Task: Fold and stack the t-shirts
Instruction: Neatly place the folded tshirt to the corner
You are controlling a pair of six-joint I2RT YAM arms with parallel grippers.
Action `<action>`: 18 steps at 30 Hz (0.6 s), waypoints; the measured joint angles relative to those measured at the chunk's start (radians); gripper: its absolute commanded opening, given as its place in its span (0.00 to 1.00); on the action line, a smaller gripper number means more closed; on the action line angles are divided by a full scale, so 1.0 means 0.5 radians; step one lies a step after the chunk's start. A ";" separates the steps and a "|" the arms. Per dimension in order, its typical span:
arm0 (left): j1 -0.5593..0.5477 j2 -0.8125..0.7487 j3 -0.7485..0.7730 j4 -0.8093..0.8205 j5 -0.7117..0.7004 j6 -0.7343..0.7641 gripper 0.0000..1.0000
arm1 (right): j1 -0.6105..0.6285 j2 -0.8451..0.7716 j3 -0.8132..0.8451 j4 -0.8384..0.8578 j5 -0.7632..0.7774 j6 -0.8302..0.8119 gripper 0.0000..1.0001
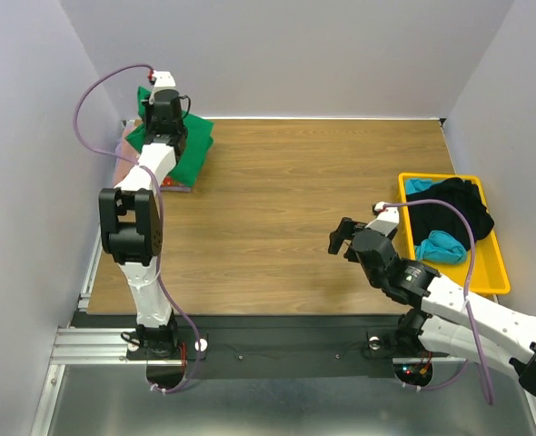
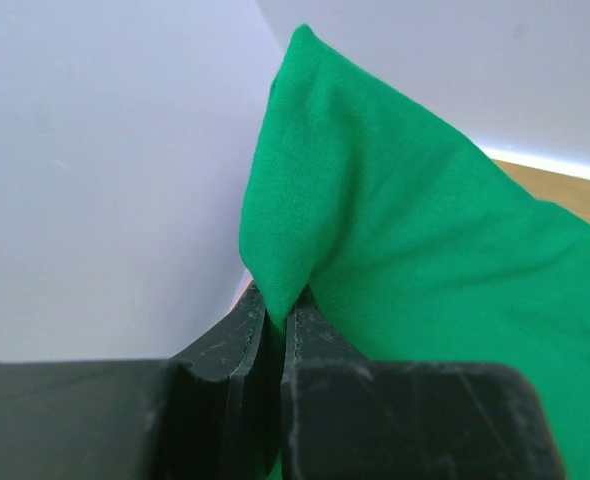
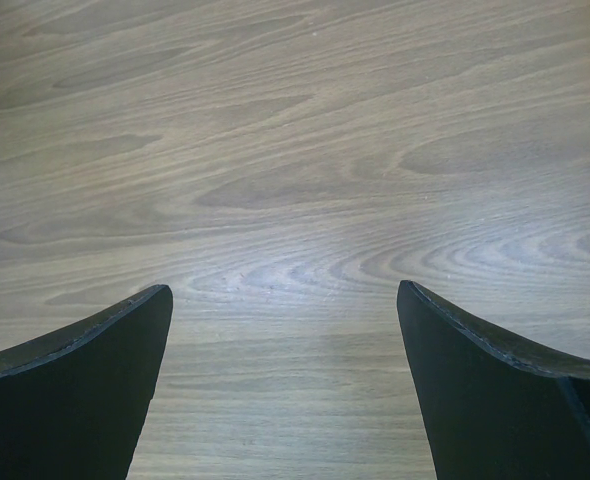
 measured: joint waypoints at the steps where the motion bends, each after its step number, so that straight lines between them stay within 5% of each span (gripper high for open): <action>1: 0.032 0.014 0.008 0.000 0.014 -0.026 0.00 | 0.000 0.006 0.000 0.001 0.005 -0.004 1.00; 4: 0.107 0.062 0.015 -0.001 0.041 -0.095 0.07 | 0.000 0.033 0.000 0.000 0.024 -0.008 1.00; 6: 0.150 0.144 0.066 -0.018 0.032 -0.129 0.32 | 0.000 0.059 0.000 0.000 0.032 -0.015 1.00; 7: 0.160 0.193 0.101 -0.040 0.020 -0.142 0.63 | 0.000 0.068 0.000 0.000 0.034 -0.019 1.00; 9: 0.168 0.291 0.181 -0.095 -0.001 -0.167 0.98 | 0.000 0.098 0.000 0.000 0.043 -0.024 1.00; 18: 0.254 0.475 0.455 -0.408 -0.064 -0.472 0.98 | 0.000 0.137 0.001 -0.012 0.061 -0.044 1.00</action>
